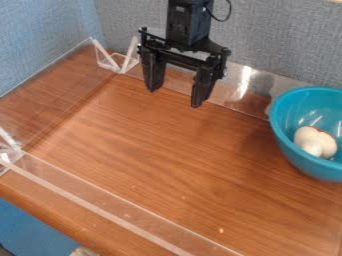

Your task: Remove the mushroom from inside the blue bowl and put it on the table

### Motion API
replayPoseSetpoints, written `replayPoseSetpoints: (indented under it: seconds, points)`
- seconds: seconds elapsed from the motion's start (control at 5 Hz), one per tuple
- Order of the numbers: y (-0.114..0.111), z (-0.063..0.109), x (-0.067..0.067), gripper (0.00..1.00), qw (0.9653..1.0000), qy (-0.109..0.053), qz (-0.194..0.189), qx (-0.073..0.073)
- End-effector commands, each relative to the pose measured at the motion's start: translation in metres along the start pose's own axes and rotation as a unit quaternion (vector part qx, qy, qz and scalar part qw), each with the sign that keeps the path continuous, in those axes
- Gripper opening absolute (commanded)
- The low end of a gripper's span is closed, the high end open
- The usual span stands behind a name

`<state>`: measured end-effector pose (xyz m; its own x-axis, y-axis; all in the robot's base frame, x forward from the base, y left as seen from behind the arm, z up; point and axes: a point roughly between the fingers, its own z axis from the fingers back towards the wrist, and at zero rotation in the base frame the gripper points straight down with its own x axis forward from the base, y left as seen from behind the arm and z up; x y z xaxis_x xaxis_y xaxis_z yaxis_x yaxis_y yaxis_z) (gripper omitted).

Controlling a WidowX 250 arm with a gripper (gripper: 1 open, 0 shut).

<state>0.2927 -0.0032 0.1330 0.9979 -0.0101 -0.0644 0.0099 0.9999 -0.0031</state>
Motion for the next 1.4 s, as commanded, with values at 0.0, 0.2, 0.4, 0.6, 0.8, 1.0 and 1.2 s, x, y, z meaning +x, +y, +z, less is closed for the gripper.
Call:
replayPoseSetpoints:
  seconds: [0.0,0.2,0.4,0.6,0.8,1.0,1.2]
  points:
    - [-0.020,-0.006,0.008,1.00,0.9998,-0.001,-0.020,-0.005]
    - [-0.057,-0.018,0.023,1.00,0.9984,-0.002,-0.054,-0.013]
    - [-0.106,-0.023,0.043,1.00,0.9950,-0.014,-0.097,-0.017]
    - [-0.146,-0.029,0.055,1.00,0.9902,-0.019,-0.137,-0.016]
    - [-0.160,-0.040,0.065,1.00,0.9889,-0.015,-0.147,-0.017]
    - [-0.162,-0.043,0.066,1.00,0.9888,-0.015,-0.147,-0.020]
    - [-0.164,-0.044,0.067,0.00,0.9886,-0.018,-0.148,-0.022]
